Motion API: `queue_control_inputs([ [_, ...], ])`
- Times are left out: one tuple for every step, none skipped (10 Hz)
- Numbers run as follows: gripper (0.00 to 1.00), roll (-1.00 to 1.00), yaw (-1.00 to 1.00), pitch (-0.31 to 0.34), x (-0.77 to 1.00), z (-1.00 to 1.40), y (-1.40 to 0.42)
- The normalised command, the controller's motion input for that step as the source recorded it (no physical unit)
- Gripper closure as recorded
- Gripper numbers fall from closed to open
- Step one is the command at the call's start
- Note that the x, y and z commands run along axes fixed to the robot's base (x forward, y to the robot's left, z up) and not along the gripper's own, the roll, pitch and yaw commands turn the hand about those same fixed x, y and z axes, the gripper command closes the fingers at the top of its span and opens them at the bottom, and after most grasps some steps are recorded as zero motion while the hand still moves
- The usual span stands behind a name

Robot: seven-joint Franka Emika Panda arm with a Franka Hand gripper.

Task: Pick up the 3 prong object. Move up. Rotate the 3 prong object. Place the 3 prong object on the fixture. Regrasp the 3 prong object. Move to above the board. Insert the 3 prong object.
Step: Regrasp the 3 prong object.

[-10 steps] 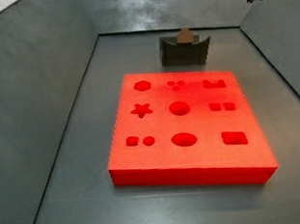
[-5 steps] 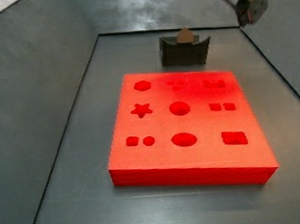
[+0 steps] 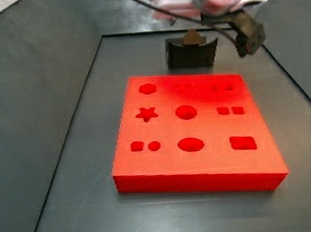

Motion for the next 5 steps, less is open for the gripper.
queue_control_inputs([
  [0.00, 0.05, -0.04, -0.033, 0.09, -0.98, 0.03],
  [0.00, 0.06, -0.03, -0.010, 0.09, -0.78, 0.02],
  [0.00, 0.06, -0.02, 0.005, 0.08, -0.64, 0.01],
  [0.00, 0.06, -0.01, 0.011, 0.08, -0.54, 0.01],
  [0.00, 0.06, 0.01, 0.008, 0.07, -0.37, 0.01],
])
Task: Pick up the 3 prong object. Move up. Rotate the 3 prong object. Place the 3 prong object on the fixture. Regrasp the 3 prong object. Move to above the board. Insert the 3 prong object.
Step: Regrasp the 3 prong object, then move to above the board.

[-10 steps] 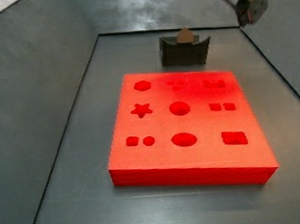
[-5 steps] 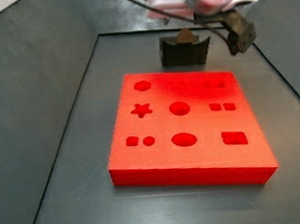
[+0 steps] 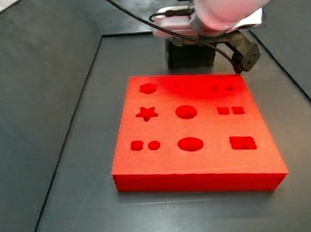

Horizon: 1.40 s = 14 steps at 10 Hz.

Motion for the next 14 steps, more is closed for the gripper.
queue_control_inputs([
  [0.00, 0.06, -0.01, 0.011, 0.04, -0.34, 0.00],
  [0.00, 0.06, -0.01, 0.012, 0.04, -0.34, 0.00],
  [0.00, 0.06, -0.01, 0.012, 0.04, -0.34, 0.00],
  [0.00, 0.06, -0.01, 0.012, 0.04, -0.34, 0.00],
  [0.00, 0.06, -0.01, 0.012, 0.04, -0.34, 0.00],
  [1.00, 0.00, 0.00, 0.000, 0.00, 0.00, 0.00],
  [1.00, 0.15, -0.10, 0.175, -0.14, 1.00, 0.19],
  [1.00, 0.14, -0.10, 0.170, -0.14, 1.00, 0.19],
  [1.00, 0.05, -0.03, 0.133, -0.14, 1.00, 0.17],
  [1.00, 0.00, 0.01, 0.118, -0.14, 1.00, 0.17],
  [1.00, -0.03, 0.04, 0.113, -0.13, 1.00, 0.16],
  [1.00, -0.05, 0.07, 0.100, -0.13, 1.00, 0.15],
  [1.00, -0.05, 0.08, 0.082, -0.13, 1.00, 0.14],
  [1.00, -0.06, 0.09, 0.057, -0.12, 1.00, 0.13],
])
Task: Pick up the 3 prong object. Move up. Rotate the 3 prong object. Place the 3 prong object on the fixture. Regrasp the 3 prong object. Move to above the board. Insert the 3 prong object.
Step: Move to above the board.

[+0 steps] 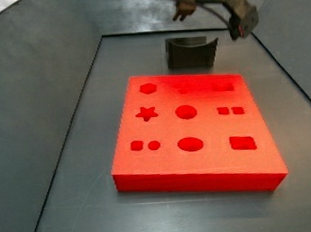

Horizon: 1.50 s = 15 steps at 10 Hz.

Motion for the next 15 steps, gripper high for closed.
queue_control_inputs([
  [1.00, -0.05, 0.09, 0.025, -0.12, 1.00, 0.13],
  [1.00, -0.06, 0.09, -0.005, -0.12, 1.00, 0.12],
  [1.00, -0.06, 0.07, -0.024, -0.12, 1.00, 0.11],
  [1.00, -0.06, 0.06, -0.037, -0.12, 1.00, 0.10],
  [1.00, -0.05, 0.03, -0.045, -0.11, 1.00, 0.09],
  [1.00, -0.05, 0.01, -0.043, -0.11, 1.00, 0.09],
  [1.00, -0.05, -0.01, -0.038, -0.11, 1.00, 0.07],
  [1.00, -0.06, -0.02, -0.033, -0.11, 1.00, 0.07],
  [1.00, -0.06, -0.03, -0.019, -0.09, 0.77, 0.04],
  [1.00, -0.05, -0.04, 0.005, -0.06, 0.53, 0.02],
  [1.00, -0.06, -0.04, 0.022, -0.04, 0.34, 0.01],
  [1.00, -1.00, -0.08, -0.069, -0.29, 0.20, -1.00],
  [1.00, -1.00, -0.08, -0.069, -0.29, 0.17, -1.00],
  [1.00, -1.00, -0.08, -0.074, -0.30, 0.18, -1.00],
  [1.00, -1.00, -0.09, -0.075, -0.31, 0.17, -1.00],
])
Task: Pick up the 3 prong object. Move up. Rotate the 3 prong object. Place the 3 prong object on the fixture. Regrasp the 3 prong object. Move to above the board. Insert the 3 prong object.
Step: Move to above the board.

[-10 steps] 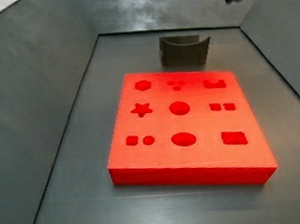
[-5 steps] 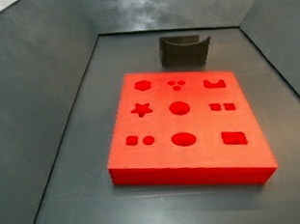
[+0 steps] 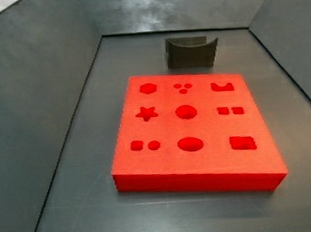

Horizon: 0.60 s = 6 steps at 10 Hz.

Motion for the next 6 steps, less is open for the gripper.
queue_control_inputs([
  [1.00, -1.00, -0.10, -0.074, -0.32, 0.17, -1.00],
  [1.00, -1.00, -0.10, -0.072, -0.32, 0.17, -1.00],
  [1.00, -1.00, -0.11, -0.065, -0.34, 0.17, -1.00],
  [1.00, -1.00, -0.11, -0.064, -0.34, 0.17, -1.00],
  [1.00, -1.00, -0.12, -0.065, -0.36, 0.17, -1.00],
  [1.00, -1.00, -0.12, -0.066, -0.38, 0.17, -1.00],
])
